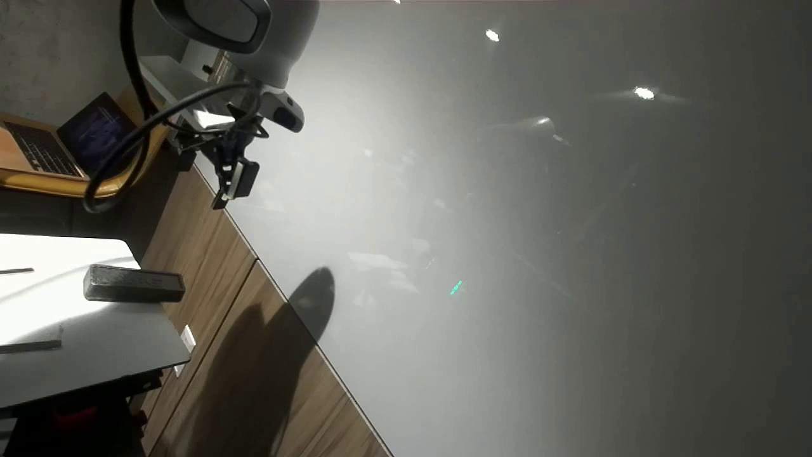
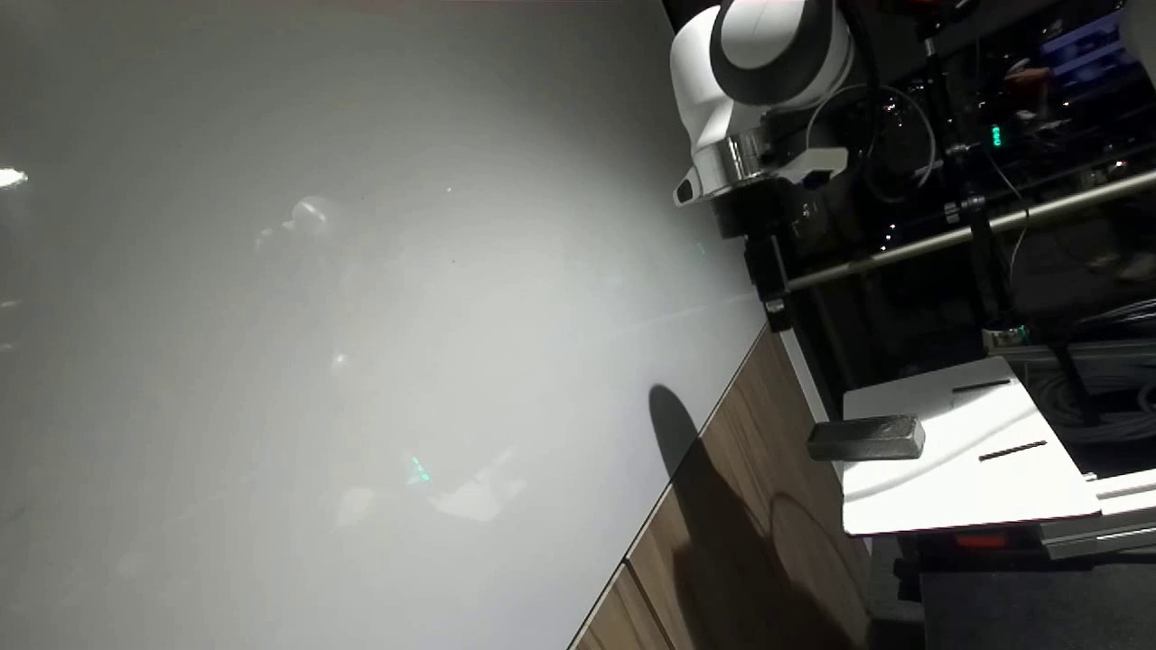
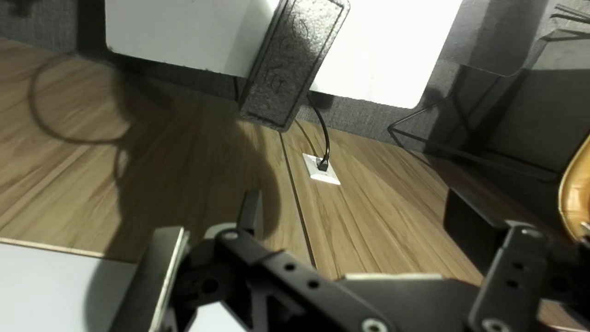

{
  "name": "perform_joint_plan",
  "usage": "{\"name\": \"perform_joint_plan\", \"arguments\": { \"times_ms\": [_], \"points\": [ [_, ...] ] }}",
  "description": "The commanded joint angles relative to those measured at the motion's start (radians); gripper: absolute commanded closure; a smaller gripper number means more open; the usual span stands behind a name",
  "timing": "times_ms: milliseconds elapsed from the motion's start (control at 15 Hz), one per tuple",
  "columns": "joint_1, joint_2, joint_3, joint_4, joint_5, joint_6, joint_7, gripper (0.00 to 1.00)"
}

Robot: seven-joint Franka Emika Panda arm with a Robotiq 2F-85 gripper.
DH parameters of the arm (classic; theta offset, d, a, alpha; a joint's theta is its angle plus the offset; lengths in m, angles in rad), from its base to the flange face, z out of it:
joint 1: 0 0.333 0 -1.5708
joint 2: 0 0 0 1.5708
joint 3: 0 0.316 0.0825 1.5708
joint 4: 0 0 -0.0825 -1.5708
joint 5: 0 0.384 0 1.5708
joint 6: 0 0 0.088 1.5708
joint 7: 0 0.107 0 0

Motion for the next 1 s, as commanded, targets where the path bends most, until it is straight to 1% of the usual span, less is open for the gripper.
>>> {"name": "perform_joint_plan", "arguments": {
  "times_ms": [0, 200, 267, 400, 933],
  "points": [
    [0.015, -0.117, -0.059, 0.023, 0.01, -0.152, -0.066, 0.0],
    [-0.001, -0.194, -0.091, 0.016, 0.002, -0.238, -0.082, 0.0],
    [0.006, -0.134, -0.068, 0.026, -0.004, -0.184, -0.052, 0.0],
    [0.006, -0.151, -0.075, 0.024, -0.004, -0.192, -0.054, 0.0],
    [0.007, -0.135, -0.071, 0.022, -0.004, -0.19, -0.054, 0.0]
  ]
}}
